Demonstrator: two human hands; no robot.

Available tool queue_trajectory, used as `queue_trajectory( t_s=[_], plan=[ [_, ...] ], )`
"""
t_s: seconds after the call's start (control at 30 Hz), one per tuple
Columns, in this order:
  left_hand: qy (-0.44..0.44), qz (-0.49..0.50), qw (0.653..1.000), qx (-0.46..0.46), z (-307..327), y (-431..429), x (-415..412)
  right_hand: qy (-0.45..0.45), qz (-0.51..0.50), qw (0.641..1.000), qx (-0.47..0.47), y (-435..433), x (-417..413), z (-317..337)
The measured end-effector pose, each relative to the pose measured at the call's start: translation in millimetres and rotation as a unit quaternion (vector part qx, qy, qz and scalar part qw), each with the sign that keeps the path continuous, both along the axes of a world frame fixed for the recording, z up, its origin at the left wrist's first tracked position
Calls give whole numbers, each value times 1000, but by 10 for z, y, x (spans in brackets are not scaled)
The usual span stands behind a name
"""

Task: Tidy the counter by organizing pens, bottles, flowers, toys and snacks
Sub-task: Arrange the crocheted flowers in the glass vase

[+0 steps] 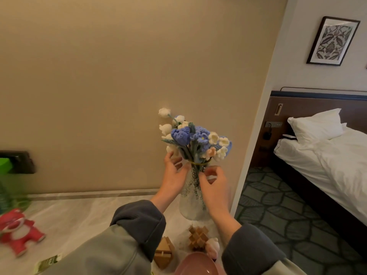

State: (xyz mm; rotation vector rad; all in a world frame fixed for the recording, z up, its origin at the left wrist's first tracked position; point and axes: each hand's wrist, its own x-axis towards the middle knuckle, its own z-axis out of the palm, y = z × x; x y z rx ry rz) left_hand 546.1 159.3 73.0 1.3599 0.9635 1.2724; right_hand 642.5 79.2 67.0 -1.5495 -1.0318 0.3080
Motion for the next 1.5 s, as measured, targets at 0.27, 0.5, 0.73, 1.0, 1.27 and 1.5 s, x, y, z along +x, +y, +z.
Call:
queue_trajectory(
  t_s=[0.27, 0.5, 0.73, 1.0, 1.27, 1.5],
  plan=[
    [18, 36, 999, -32, -140, -290, -677, 42, 110, 993, 12, 8, -651, -49],
    [-1, 149, 987, -56, -317, -604, -1879, 89, 240, 966, -33, 78, -1750, -164],
    [19, 241, 966, -88, -490, -868, -3011, 102, 340, 930, -90, 119, -2821, -307],
    [81, 307, 934, -164, -818, -1146, -4269, 50, 445, 876, -177, 98, -3952, -624],
    [151, 336, 908, -200, -1232, -1243, -5343, -49, 496, 828, -258, 254, -4863, -963],
    [266, 324, 884, -208, -1549, -1120, -5929, -205, 474, 805, -293, 458, -5338, -1290]
  ],
)
